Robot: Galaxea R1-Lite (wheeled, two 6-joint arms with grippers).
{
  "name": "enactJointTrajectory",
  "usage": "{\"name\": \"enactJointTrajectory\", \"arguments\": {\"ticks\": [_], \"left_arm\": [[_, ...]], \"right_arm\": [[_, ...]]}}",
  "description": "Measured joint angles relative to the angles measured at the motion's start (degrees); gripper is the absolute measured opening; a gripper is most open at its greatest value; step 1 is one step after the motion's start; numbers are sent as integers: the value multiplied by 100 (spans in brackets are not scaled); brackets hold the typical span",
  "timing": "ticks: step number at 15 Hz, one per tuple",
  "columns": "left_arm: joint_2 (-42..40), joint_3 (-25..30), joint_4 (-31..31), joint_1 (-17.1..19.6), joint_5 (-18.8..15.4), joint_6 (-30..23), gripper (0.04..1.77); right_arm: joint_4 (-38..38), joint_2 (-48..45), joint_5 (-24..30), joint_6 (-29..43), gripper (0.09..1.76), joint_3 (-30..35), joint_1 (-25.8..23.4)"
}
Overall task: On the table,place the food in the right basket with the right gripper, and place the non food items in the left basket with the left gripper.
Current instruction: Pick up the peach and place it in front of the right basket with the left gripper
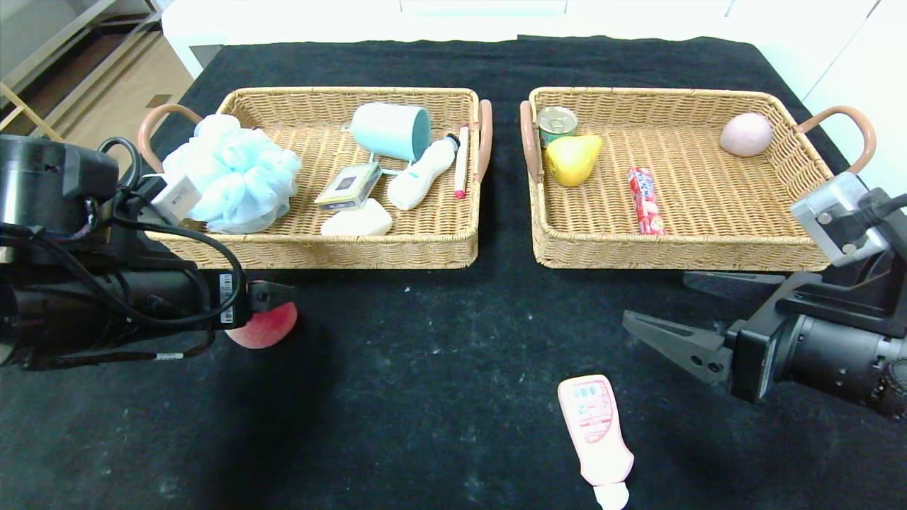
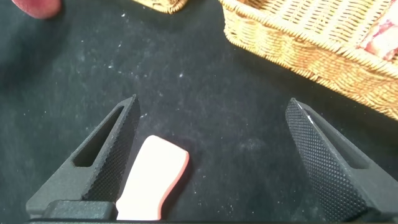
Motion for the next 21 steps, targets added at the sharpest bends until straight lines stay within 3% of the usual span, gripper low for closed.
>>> {"name": "enactJointTrajectory", "arguments": {"ticks": [7,8,10,12,21], "left_arm": [[223,295,-249,22,-33,27,172],[240,301,-251,22,-30,29,163],[269,304,-257,22,-29,18,129],[282,299,-262,22,-30,11,114],[282,244,-244,11,-9,40,111]], "right_arm": [[-2,2,-2,0,171,9,9],[-2,2,-2,0,171,9,9],[-2,2,-2,-7,171,15,11],[-2,5,-2,-7,171,26,52],[-6,-12,-2,-2,171,37,78]]}}
